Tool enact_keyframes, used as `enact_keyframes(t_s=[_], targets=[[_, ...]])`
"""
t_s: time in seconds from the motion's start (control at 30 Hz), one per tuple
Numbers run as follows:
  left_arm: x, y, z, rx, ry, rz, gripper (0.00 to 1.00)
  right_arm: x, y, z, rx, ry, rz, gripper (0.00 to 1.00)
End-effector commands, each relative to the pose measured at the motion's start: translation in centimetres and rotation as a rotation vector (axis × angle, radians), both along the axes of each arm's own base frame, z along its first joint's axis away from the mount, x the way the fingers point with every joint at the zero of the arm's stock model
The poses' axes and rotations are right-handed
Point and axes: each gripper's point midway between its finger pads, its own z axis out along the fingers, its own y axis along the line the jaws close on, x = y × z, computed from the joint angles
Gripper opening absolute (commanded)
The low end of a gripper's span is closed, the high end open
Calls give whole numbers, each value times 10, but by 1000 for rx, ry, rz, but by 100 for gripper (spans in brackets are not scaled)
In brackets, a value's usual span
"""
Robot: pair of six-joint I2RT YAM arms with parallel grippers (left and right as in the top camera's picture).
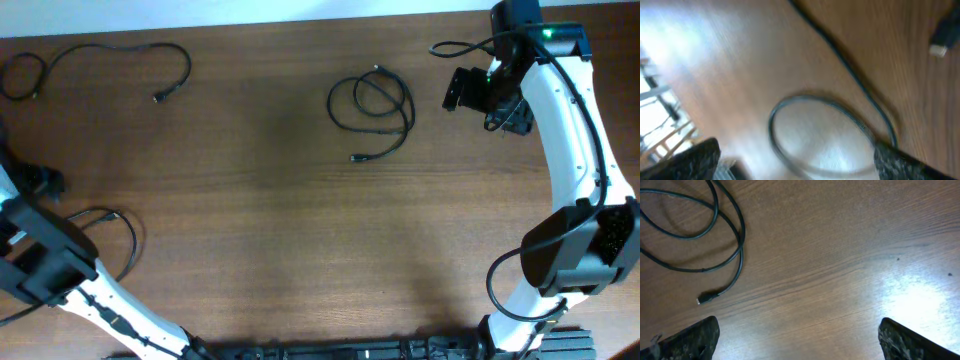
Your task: Untangle cables
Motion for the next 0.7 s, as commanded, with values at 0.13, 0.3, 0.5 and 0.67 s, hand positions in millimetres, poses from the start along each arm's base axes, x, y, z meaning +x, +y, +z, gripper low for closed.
enact_keyframes(t_s=[0.13,0.3,0.5,0.67], targets=[[2,-39,-79,-196,-105,-7,99,-1,-3,-4,-13,15,-1,99],[7,-44,-97,-220,-159,3,91,-1,-3,-4,-13,15,-1,99],[39,-63,-109,-337,-337,-37,75,-1,-3,-4,-13,15,-1,99],[49,-57,-118,-302,-389,-53,28,-1,-3,-4,-13,15,-1,99]])
